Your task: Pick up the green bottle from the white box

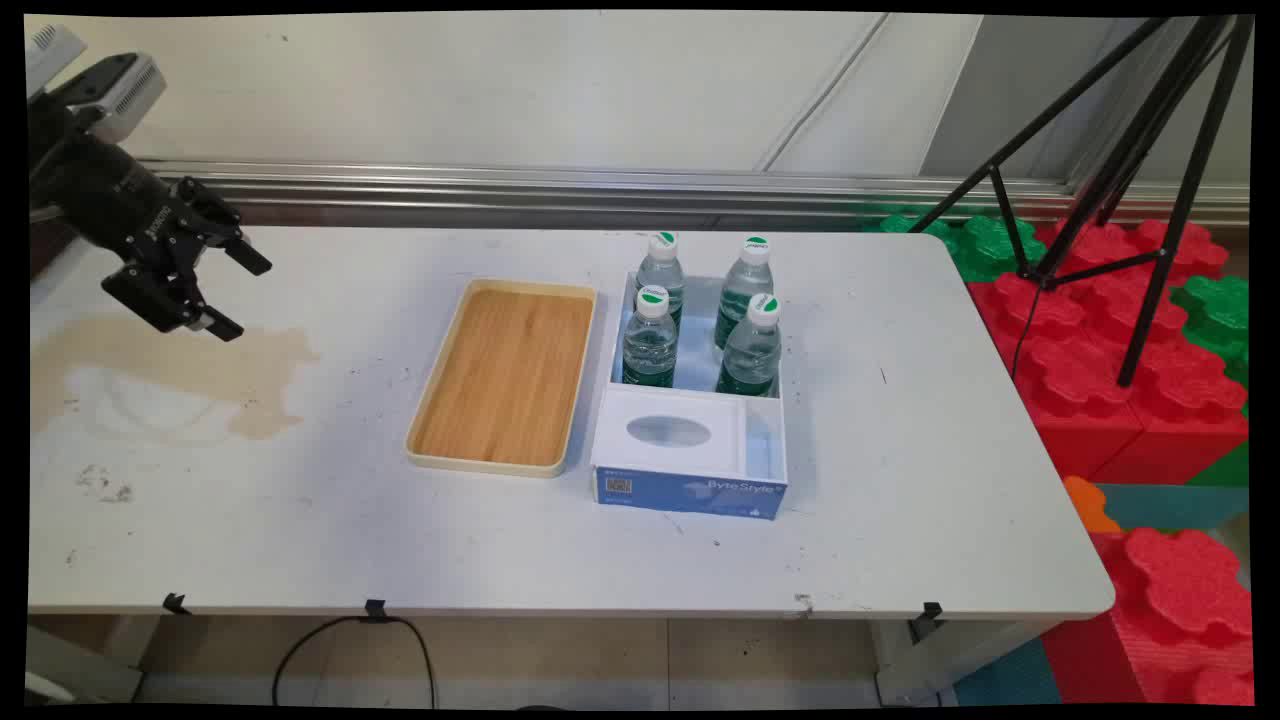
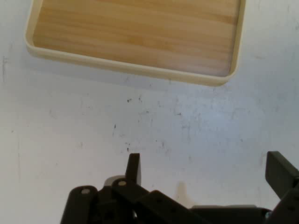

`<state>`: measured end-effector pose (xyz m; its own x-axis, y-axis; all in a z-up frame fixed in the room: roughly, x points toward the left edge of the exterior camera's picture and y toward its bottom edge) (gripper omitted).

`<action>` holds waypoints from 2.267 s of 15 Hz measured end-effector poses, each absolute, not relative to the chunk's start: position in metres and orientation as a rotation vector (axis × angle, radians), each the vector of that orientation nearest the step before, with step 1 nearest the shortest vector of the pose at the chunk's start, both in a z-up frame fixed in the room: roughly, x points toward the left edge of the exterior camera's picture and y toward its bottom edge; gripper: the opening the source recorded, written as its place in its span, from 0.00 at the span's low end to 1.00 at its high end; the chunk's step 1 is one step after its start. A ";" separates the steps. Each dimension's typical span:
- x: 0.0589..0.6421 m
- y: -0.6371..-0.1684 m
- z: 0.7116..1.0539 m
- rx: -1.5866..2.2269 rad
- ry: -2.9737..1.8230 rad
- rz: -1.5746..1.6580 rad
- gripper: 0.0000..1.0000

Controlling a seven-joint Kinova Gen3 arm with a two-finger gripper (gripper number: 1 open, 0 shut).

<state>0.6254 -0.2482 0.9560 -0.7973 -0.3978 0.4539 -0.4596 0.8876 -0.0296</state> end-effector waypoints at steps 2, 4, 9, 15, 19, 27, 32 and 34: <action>0.620 -0.249 0.959 0.645 -2.584 0.188 1.00; 0.611 -0.253 0.961 0.658 -2.556 0.183 1.00; 0.576 -0.274 0.968 0.674 -2.470 0.165 1.00; 0.527 -0.309 0.968 0.585 -2.389 0.182 1.00; 0.504 -0.327 0.962 0.571 -2.344 0.182 1.00; 0.462 -0.376 0.929 0.528 -2.262 0.221 1.00; 0.443 -0.411 0.898 0.499 -2.249 0.271 1.00; 0.439 -0.421 0.887 0.494 -2.248 0.281 1.00</action>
<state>0.4389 -0.4207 0.8872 -0.6035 -0.2579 0.7545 -0.4355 0.8992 -0.0410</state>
